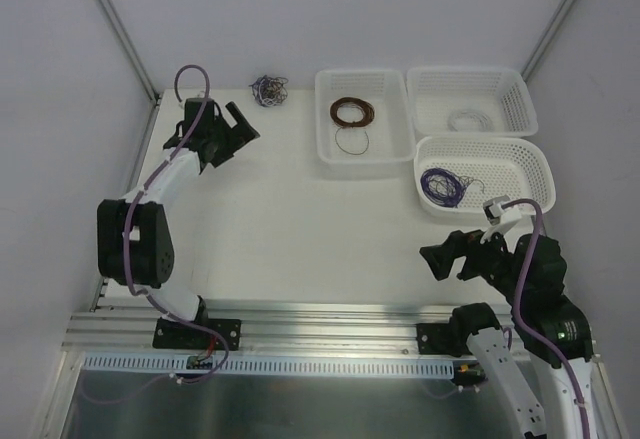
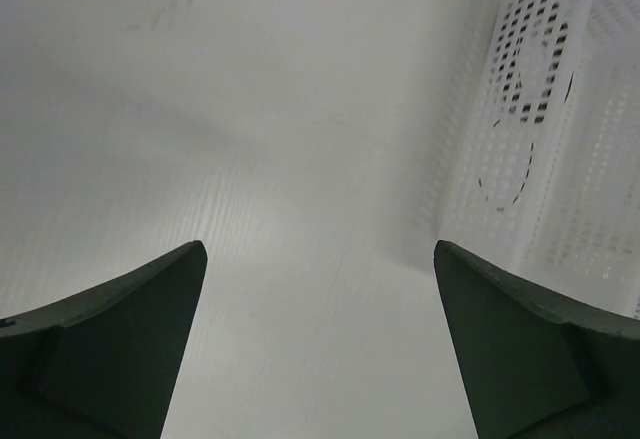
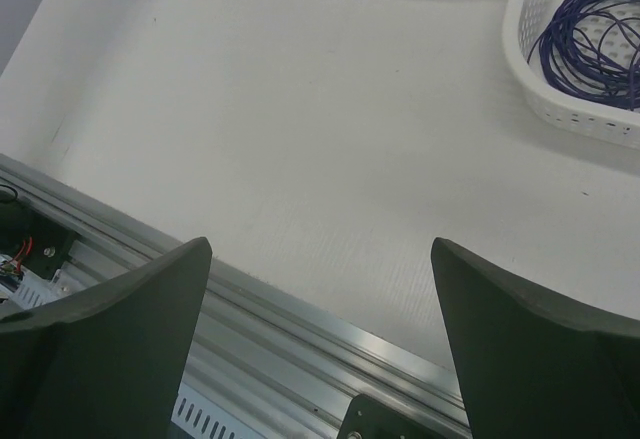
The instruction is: Untangle the cables
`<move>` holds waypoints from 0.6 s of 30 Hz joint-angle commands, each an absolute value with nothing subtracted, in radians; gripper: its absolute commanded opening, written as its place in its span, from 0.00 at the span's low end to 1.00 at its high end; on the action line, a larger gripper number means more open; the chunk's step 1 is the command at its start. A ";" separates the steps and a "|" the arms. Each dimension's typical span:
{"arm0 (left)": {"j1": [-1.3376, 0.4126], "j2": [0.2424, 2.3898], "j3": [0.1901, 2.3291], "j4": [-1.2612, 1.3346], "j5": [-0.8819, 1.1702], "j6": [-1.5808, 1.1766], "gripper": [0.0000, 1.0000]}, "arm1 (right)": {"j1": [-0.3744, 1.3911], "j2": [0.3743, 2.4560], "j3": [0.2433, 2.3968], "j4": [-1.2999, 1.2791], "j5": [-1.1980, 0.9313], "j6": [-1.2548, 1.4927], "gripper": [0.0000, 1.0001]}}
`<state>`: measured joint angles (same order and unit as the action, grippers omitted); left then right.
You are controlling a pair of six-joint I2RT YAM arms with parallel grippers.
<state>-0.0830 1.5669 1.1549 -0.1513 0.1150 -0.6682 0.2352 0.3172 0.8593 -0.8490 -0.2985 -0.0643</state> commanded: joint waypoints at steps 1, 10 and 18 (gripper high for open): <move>-0.069 1.751 1.316 -0.026 0.101 -0.704 0.99 | 0.232 0.330 0.836 -0.805 -0.330 -0.072 0.97; -0.069 2.150 1.630 0.204 0.041 -0.767 0.84 | 0.232 0.345 0.772 -0.742 -0.344 -0.069 0.97; -0.069 2.431 1.854 0.331 0.011 -0.814 0.71 | 0.232 0.410 0.729 -0.683 -0.373 -0.057 0.97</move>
